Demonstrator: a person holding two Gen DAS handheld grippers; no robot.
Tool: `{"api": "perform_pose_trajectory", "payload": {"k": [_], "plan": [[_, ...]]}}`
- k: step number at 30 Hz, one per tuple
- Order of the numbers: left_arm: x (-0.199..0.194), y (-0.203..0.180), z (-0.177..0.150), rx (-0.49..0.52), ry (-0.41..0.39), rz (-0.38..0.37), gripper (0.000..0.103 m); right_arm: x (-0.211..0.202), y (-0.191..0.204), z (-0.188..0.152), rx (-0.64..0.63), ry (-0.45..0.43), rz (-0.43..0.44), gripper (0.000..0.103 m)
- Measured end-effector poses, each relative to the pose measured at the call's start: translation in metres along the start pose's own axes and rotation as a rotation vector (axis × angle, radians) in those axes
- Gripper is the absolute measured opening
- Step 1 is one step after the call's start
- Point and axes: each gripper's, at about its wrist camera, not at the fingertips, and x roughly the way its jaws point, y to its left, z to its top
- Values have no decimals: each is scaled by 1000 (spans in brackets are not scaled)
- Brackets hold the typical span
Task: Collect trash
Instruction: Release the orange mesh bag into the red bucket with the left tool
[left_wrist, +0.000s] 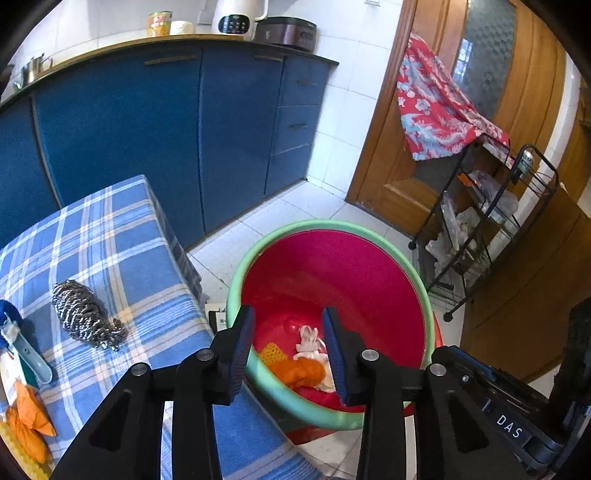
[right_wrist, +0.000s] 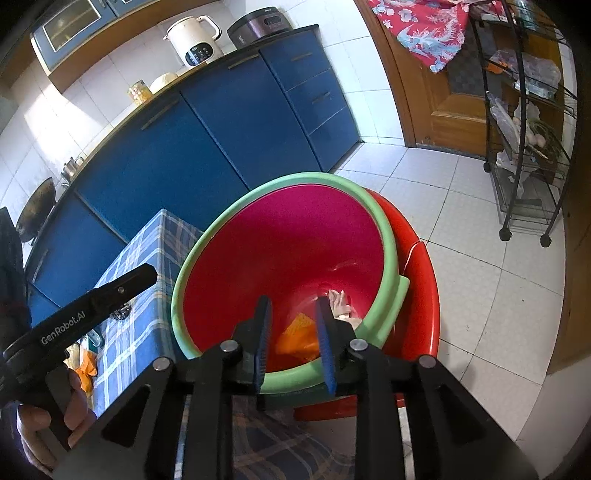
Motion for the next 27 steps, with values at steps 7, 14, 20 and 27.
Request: {"api": "perform_pose_trajectory", "payload": {"k": [7, 14, 20, 27], "plan": [[-15, 8, -2, -29, -12, -2, 39, -14, 8, -2, -6, -19, 9, 27], [-41, 17, -9, -49, -41, 3, 39, -31, 26, -4, -36, -41, 39, 30], [-68, 32, -16, -87, -73, 31, 39, -43, 42, -11, -59, -51, 68, 31], [-99, 57, -25, -123, -110, 81, 39, -53, 66, -20, -102, -49, 104, 32]]}}
